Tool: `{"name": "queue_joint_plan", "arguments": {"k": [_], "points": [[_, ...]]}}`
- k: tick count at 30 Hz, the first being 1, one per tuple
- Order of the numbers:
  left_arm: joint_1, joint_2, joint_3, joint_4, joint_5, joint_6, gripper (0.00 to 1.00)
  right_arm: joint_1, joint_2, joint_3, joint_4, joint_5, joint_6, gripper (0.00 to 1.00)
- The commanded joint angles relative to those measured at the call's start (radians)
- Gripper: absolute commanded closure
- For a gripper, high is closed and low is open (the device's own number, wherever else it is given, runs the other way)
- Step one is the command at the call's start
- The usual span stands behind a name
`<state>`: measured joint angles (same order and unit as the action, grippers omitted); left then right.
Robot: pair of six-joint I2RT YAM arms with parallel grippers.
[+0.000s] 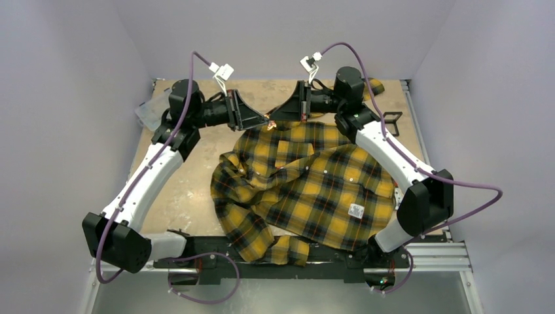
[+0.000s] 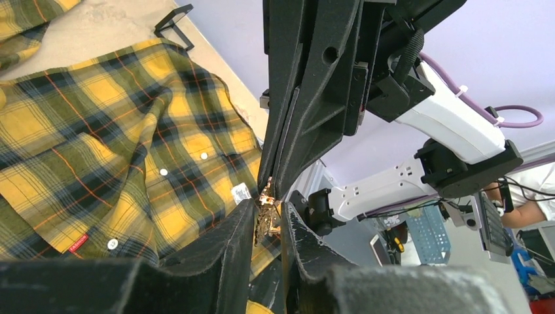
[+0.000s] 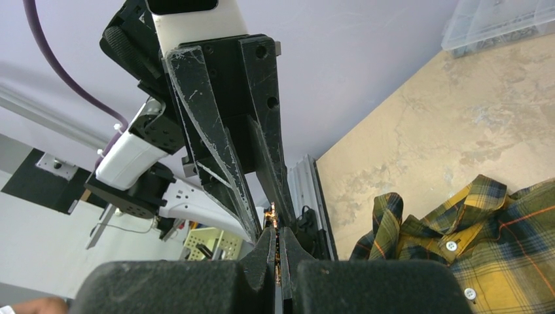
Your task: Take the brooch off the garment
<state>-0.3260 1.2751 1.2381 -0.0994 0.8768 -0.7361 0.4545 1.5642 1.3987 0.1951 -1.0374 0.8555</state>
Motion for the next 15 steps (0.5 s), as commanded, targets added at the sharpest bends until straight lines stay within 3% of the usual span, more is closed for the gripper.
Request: {"name": "queue_joint_plan", "arguments": {"k": [1,15], "points": [[-0.01,-0.016,0.032,-0.032,-0.035,0.042,0.81,0.004,-0.015,0.034,0.047,-0.013,0.014,1.0],[-0.022,-0.017,0.052,-0.126,-0.094,0.116,0.9,0.004,-0.001,0.036,0.091,-0.039,0.043,1.0]]}}
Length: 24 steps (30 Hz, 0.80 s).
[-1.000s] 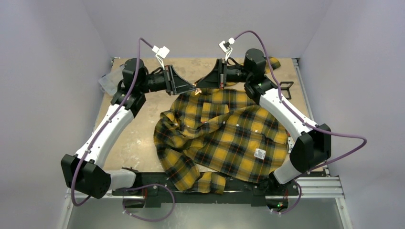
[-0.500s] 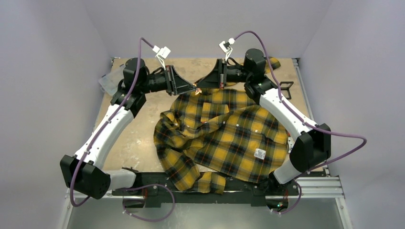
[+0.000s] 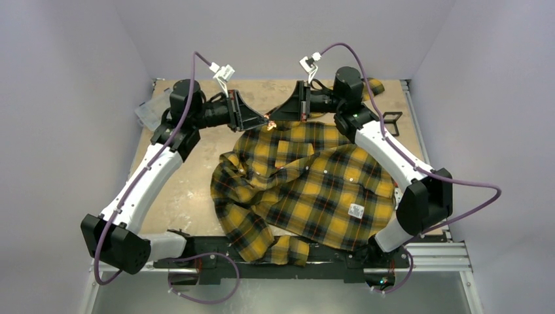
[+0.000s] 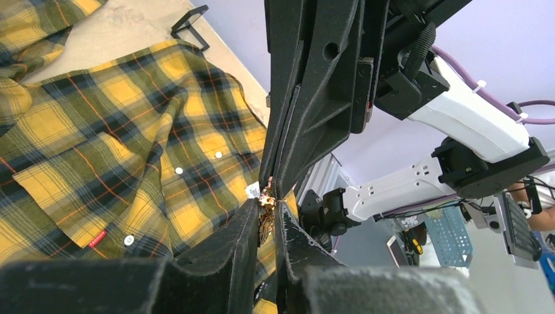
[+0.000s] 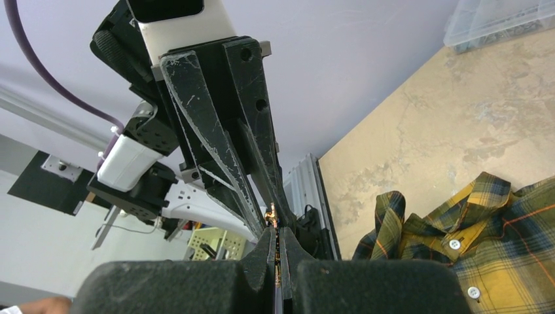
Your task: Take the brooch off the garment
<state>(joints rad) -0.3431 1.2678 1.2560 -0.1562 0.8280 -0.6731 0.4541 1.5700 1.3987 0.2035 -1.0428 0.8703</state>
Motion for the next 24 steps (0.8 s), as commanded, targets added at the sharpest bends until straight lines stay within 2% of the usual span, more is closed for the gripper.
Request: {"name": "queue_joint_plan", "arguments": {"k": [1,8,13,19,24], "points": [[-0.005,-0.011,0.037,-0.078,-0.047,0.061,0.9,0.004,-0.007,0.035,0.084,-0.036,0.029,1.0],[-0.004,-0.009,0.053,-0.118,-0.044,0.088,0.92,0.004,-0.013,0.032,0.083,-0.042,0.023,1.0],[0.007,-0.025,0.046,-0.086,0.014,0.068,0.83,0.004,-0.02,0.028,0.05,-0.037,-0.011,1.0],[0.036,-0.04,0.02,0.034,0.087,-0.02,0.68,0.004,-0.023,0.024,0.031,-0.036,-0.031,1.0],[0.056,-0.039,0.012,0.089,0.121,-0.071,0.66,0.004,-0.024,0.023,0.04,-0.043,-0.036,1.0]]}}
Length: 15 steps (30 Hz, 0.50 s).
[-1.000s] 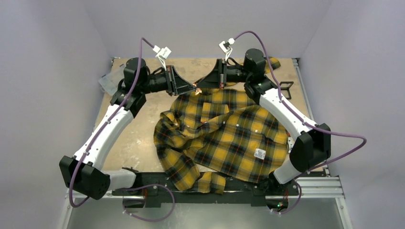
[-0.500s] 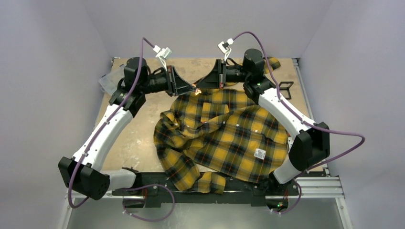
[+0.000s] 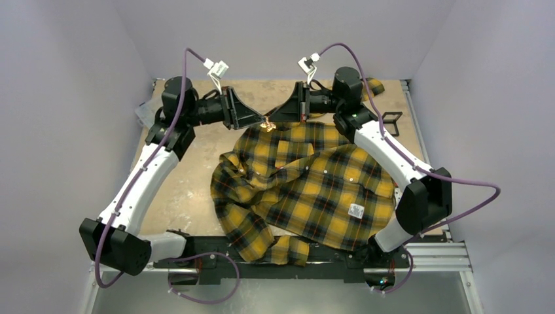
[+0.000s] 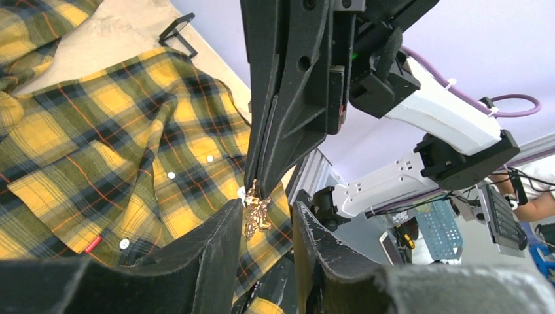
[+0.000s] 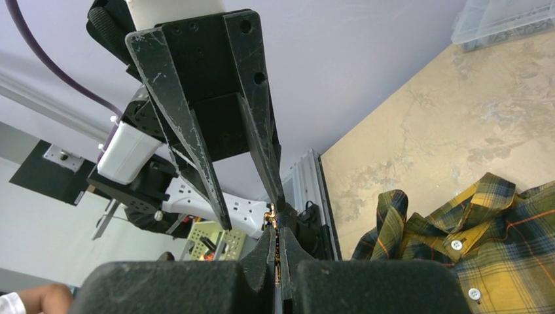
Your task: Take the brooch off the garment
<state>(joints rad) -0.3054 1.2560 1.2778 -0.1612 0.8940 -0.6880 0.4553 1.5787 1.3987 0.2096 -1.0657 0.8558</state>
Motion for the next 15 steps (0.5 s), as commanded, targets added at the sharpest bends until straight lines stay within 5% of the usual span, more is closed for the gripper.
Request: {"name": "queue_joint_plan", "arguments": {"k": [1,6,15], "points": [[0.024,-0.029,-0.014,0.094,0.058,-0.055,0.68,0.003,-0.035,0.022,0.038,-0.022,-0.022,1.0],[0.043,-0.041,-0.027,0.036,0.059,0.009,0.76,0.003,-0.046,0.015,0.075,-0.038,-0.013,1.0],[0.024,-0.027,-0.034,0.034,0.085,0.049,0.76,0.004,-0.062,-0.004,0.121,-0.053,-0.003,1.0]]}}
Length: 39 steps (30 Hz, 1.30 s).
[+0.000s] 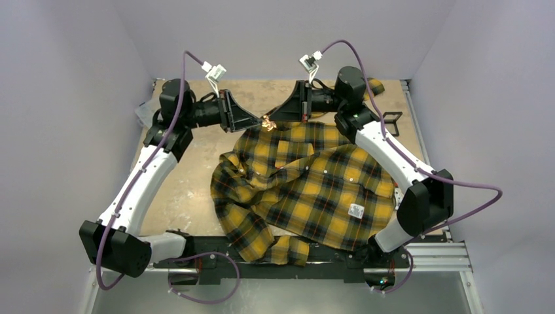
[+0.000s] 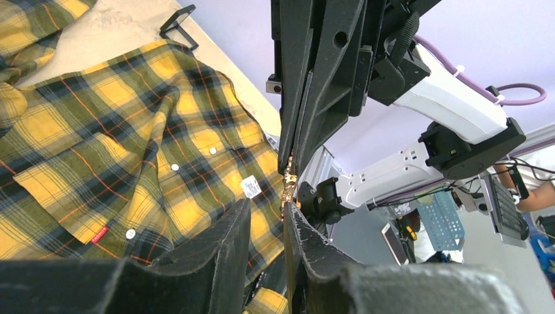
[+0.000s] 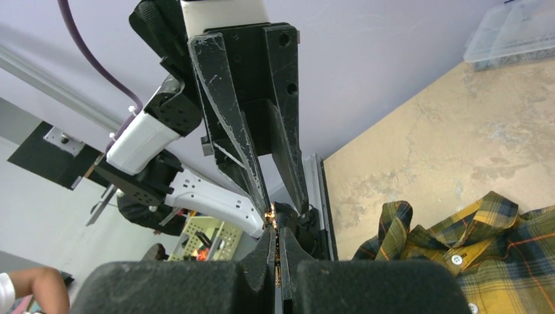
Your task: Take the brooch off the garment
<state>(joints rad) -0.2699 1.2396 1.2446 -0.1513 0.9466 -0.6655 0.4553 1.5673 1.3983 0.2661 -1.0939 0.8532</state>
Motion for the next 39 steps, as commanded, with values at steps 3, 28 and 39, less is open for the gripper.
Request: {"name": "queue_joint_plan", "arguments": {"k": [3,28,39], "points": [[-0.026,-0.001,0.001,0.042,0.035,0.014,0.77,0.004,-0.047,0.001,0.07,-0.028,0.0,1.0],[-0.062,-0.116,0.099,-0.354,0.04,1.105,1.0,-0.04,-0.028,0.18,-0.246,-0.072,-0.274,0.01],[-0.126,-0.413,-0.343,-0.294,0.027,2.564,1.0,0.129,0.058,0.535,-1.248,0.197,-1.155,0.01]]}}
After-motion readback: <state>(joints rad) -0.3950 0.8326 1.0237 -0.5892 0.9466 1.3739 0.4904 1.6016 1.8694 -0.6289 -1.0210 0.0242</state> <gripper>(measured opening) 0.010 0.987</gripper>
